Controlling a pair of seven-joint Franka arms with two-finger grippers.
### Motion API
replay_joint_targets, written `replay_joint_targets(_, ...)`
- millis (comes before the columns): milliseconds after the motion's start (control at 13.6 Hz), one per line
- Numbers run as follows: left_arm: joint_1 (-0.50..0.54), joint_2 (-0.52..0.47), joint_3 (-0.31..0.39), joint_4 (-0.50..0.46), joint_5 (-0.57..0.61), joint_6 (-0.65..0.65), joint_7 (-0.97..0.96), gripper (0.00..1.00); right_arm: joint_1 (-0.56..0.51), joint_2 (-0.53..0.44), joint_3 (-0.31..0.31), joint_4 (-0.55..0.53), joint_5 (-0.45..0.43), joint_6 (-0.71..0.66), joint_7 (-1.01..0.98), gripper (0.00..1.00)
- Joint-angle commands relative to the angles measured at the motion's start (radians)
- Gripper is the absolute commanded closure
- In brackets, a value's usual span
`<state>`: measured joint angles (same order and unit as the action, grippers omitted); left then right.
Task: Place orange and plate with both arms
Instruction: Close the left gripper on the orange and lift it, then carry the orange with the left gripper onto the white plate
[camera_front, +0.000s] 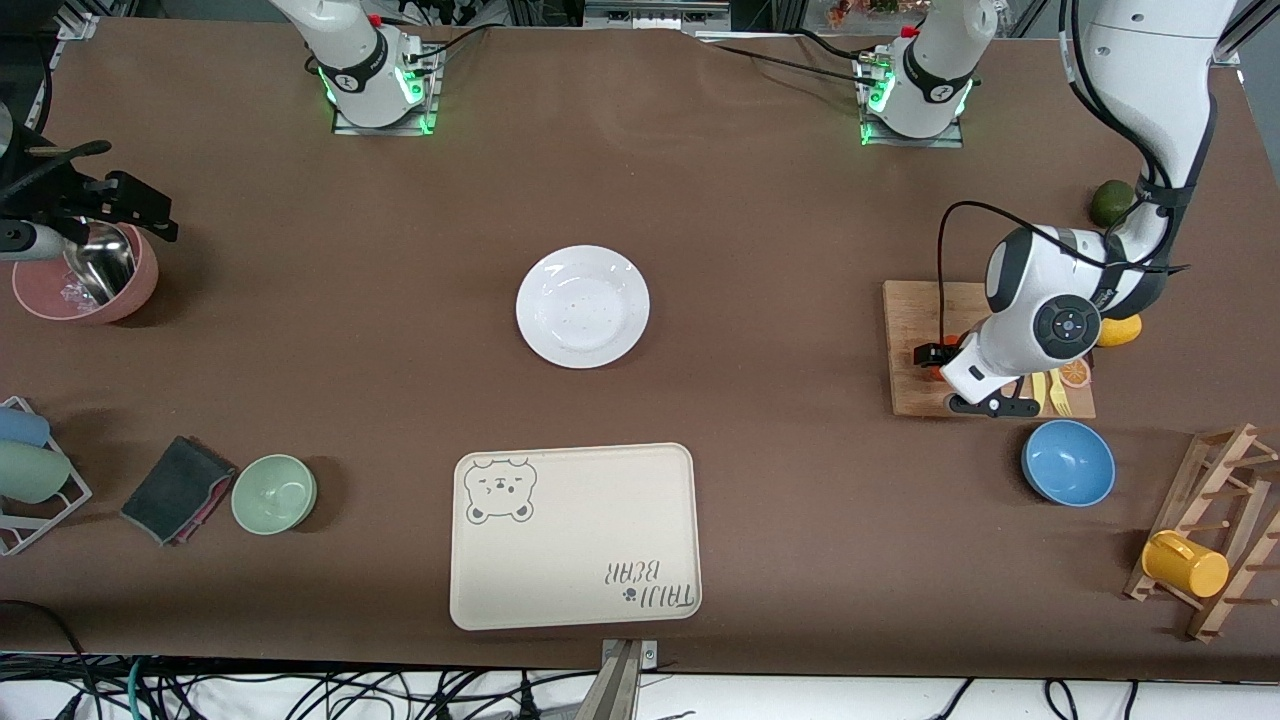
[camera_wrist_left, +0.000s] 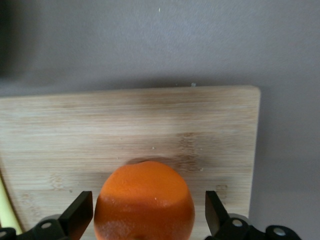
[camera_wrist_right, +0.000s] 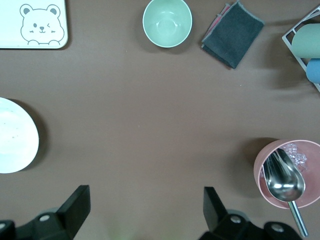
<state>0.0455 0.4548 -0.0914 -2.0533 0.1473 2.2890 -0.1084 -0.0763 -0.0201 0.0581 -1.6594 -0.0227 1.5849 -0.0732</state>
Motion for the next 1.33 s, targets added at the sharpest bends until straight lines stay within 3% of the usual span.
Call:
replay_joint_targets(0, 0.013, -0.004, -0.004, -0.010, 0.026, 0.020, 0.003, 0.57, 0.000, 0.000, 0.002, 0.012, 0.003, -0.008, -0.002, 0.00)
replay_joint_targets(74, 0.013, -0.007, -0.004, -0.007, 0.026, 0.017, 0.003, 0.72, 0.000, 0.000, 0.002, 0.010, 0.003, -0.008, -0.002, 0.00)
replay_joint_targets(148, 0.011, -0.013, -0.005, 0.001, 0.026, 0.006, 0.004, 0.80, 0.000, 0.000, 0.002, 0.010, 0.003, -0.008, -0.002, 0.00)
replay_joint_targets(295, 0.002, -0.048, -0.022, 0.018, 0.021, -0.009, 0.009, 0.84, 0.000, 0.000, 0.002, 0.010, 0.003, -0.006, 0.000, 0.00)
replay_joint_targets(590, -0.003, -0.064, -0.167, 0.149, 0.015, -0.184, -0.118, 0.83, 0.000, 0.000, 0.002, 0.010, 0.004, -0.008, 0.000, 0.00)
replay_joint_targets(959, -0.030, -0.038, -0.387, 0.211, 0.012, -0.209, -0.606, 0.81, 0.001, 0.002, 0.003, 0.012, 0.007, -0.013, 0.055, 0.00)
replay_joint_targets(1254, -0.211, 0.068, -0.409, 0.352, -0.081, -0.206, -0.891, 0.81, 0.030, 0.021, 0.003, 0.020, 0.001, -0.014, 0.049, 0.00)
